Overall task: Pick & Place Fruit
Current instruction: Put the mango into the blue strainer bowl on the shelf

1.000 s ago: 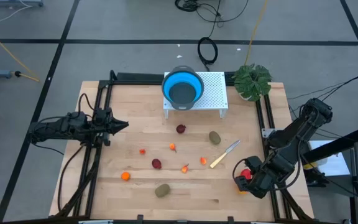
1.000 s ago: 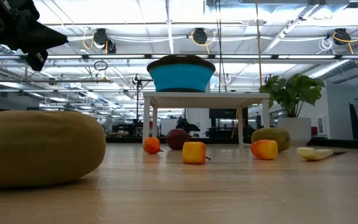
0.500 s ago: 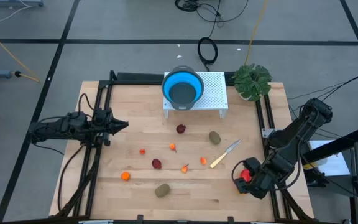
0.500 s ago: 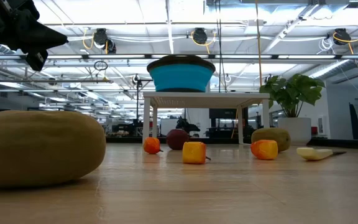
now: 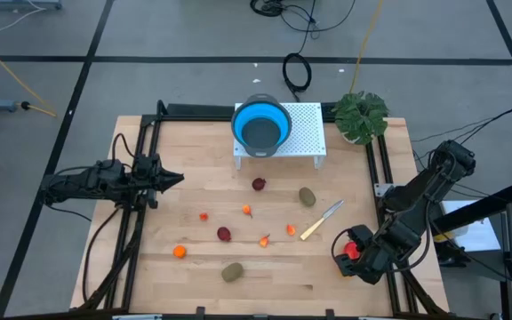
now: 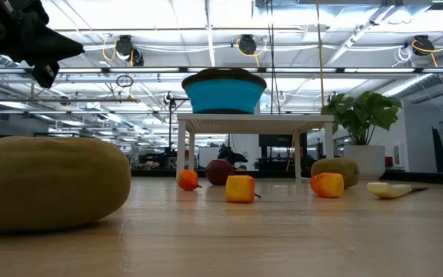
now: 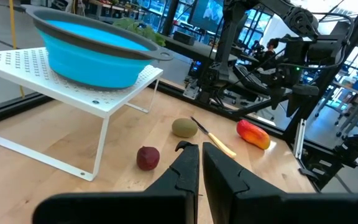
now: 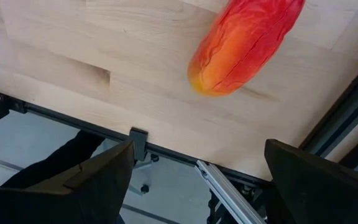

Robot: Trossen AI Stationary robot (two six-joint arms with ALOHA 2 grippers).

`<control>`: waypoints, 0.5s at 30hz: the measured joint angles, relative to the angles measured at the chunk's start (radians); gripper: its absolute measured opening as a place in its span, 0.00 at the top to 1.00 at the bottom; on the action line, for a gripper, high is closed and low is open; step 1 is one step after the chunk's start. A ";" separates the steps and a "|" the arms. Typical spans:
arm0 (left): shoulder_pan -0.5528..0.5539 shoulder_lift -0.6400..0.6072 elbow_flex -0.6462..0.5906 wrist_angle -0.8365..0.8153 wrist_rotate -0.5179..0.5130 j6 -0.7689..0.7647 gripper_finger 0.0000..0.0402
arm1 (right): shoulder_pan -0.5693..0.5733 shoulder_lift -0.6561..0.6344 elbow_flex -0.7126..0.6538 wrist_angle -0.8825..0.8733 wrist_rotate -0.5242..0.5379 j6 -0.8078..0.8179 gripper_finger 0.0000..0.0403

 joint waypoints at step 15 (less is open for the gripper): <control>0.000 0.000 0.000 0.000 0.000 -0.002 0.95 | 0.000 0.000 0.000 -0.025 0.004 0.037 0.12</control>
